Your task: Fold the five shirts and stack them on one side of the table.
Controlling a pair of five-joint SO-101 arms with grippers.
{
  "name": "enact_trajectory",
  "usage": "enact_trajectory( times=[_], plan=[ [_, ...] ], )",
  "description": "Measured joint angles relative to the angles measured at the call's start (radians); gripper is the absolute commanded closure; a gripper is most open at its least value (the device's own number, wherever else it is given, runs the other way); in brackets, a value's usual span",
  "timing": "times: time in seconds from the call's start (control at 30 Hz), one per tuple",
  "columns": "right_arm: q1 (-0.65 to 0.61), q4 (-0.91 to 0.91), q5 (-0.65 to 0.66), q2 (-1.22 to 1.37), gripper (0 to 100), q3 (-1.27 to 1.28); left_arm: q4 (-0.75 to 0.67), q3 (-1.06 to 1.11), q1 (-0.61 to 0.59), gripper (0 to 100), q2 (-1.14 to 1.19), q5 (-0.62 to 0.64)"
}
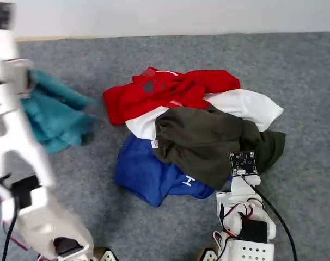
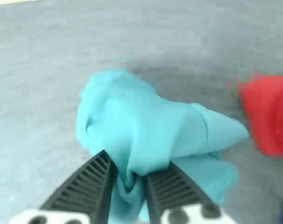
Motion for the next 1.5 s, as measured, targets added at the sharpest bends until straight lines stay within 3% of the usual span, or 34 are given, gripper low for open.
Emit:
enact_trajectory(
  times=[0.13, 0.33, 0.63, 0.8, 1.0, 1.2, 1.37, 1.5],
  plan=[
    [0.000, 0.000, 0.000, 0.000, 98.8, 0.000, 0.000, 0.000, -0.107, 98, -0.034, -0.017],
    [0.000, 0.000, 0.000, 0.000, 98.8, 0.000, 0.064, 0.032, -0.163, 76, -0.034, -0.175],
    [0.000, 0.000, 0.000, 0.000, 98.8, 0.000, 0.086, 0.037, -0.147, 73, -0.117, -0.262],
    [0.000, 0.000, 0.000, 0.000, 98.8, 0.000, 0.086, 0.114, 0.014, 74, -0.173, -0.259],
    [0.000, 0.000, 0.000, 0.000, 98.8, 0.000, 0.084, 0.282, 0.381, 74, -0.181, -0.086],
    [0.000, 0.000, 0.000, 0.000, 98.8, 0.000, -0.101, 0.354, 0.701, 73, -0.086, 0.054],
    [0.000, 0.000, 0.000, 0.000, 98.8, 0.000, -0.258, 0.358, 0.839, 73, 0.034, 0.080],
    [0.000, 0.000, 0.000, 0.000, 98.8, 0.000, -0.367, 0.358, 0.875, 73, 0.163, 0.084]
  ],
)
